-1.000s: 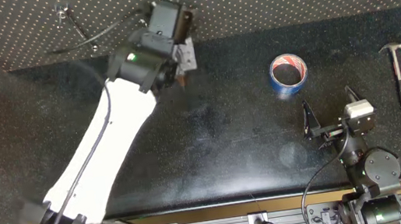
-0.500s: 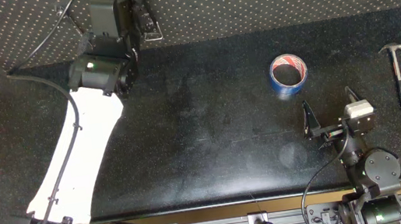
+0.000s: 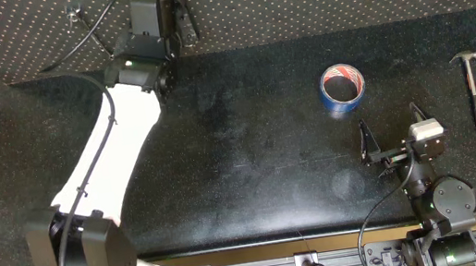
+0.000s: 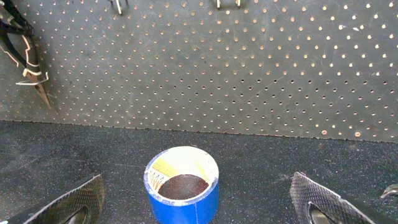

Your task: Place Tools Onto Pegboard

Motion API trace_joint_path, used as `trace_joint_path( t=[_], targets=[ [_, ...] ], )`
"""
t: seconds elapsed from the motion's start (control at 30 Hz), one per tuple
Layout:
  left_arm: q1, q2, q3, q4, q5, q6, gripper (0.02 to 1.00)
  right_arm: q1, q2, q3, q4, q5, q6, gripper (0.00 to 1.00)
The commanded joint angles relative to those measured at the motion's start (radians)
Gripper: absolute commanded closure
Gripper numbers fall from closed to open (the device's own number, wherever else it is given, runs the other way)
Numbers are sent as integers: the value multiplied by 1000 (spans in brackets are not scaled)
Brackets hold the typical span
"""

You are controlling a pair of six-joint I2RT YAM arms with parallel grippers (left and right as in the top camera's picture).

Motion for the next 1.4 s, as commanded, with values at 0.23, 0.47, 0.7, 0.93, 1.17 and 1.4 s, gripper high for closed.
trace_joint_path(
  t=[0.23,0.47,0.7,0.93,1.17,1.4],
  targets=[
    [19,51,0,1,8,17,989,7,-6,-4,-3,5,11,25],
    [20,49,0,-24,7,17,29,7,-6,-4,-3,5,11,27],
    [35,-128,-42,-22,3,17,23,7,-6,-4,-3,5,11,25],
    [243,-883,-924,356,8,-108,23,7,-6,-4,-3,5,11,27],
    [306,-1387,-1390,566,113,-50,23,7,-6,-4,-3,5,11,25],
    [240,-1709,-1390,265,222,267,23,7,-6,-4,-3,5,11,25]
  ],
)
